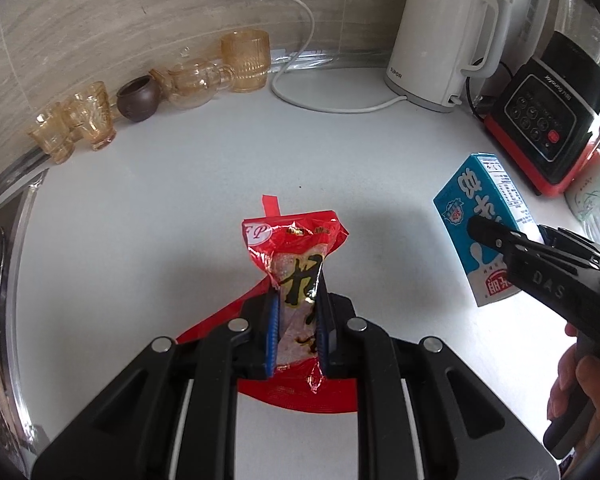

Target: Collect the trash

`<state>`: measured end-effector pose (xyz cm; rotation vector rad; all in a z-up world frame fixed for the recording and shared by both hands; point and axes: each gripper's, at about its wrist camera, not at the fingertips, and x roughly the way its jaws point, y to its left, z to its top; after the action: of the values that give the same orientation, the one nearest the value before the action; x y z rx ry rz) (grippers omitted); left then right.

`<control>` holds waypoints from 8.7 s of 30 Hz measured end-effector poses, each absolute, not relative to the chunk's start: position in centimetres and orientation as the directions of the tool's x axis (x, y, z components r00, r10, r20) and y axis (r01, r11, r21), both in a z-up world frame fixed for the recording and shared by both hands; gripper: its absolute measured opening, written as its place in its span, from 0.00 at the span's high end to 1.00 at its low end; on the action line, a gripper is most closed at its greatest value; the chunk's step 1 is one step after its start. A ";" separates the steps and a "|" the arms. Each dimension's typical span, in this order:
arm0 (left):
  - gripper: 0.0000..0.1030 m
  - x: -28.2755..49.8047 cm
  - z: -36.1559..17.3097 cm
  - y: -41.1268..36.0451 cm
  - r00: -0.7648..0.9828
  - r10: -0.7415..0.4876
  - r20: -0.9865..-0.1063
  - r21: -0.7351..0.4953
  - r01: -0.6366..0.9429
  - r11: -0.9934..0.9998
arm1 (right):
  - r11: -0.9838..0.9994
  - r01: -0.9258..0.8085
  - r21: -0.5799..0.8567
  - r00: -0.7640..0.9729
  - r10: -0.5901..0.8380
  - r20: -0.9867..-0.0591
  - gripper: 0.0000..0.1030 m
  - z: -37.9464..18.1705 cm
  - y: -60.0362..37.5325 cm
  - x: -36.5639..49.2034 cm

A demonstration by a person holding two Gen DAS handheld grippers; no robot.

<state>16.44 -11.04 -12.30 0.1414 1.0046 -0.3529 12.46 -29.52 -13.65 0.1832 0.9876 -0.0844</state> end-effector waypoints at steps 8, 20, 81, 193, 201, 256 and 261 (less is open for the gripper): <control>0.86 11.7 -9.6 -9.6 0.526 -0.200 -0.827 -0.007 0.346 0.938 | 0.986 0.091 0.142 0.571 0.065 -0.818 0.60 -10.8 -26.8 7.0; 0.85 3.8 -6.0 -6.1 0.546 -0.269 -0.793 -0.008 0.433 0.901 | 0.985 0.093 0.142 0.561 0.066 -0.825 0.60 -8.9 -21.2 -2.5; 0.31 -11.3 -17.5 -2.4 0.249 -0.343 -0.906 -0.056 0.732 0.679 | 0.913 0.399 0.087 0.500 -0.138 -0.855 0.59 -10.5 -17.9 -19.4; 0.08 2.7 -1.8 5.0 0.663 -0.122 -0.739 -0.022 0.157 0.987 | 0.999 -0.014 0.047 0.647 0.044 -0.761 0.02 -3.6 -16.3 1.8; 0.08 2.6 -1.1 6.6 0.675 -0.105 -0.730 -0.025 0.127 0.992 | 0.997 -0.037 0.063 0.660 0.072 -0.748 0.02 -2.9 -14.9 2.0; 0.08 1.2 -0.9 8.5 0.674 -0.117 -0.729 -0.039 0.131 0.991 | 0.998 -0.023 0.051 0.654 0.053 -0.754 0.02 -2.5 -13.8 0.4; 0.08 1.3 -0.9 8.6 0.674 -0.116 -0.729 -0.038 0.130 0.991 | 0.998 -0.023 0.051 0.654 0.054 -0.754 0.02 -2.5 -13.8 0.4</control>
<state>1.31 8.58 -0.86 0.0180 0.8195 -0.1386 0.41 -13.76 -2.52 0.0385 0.8566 0.0436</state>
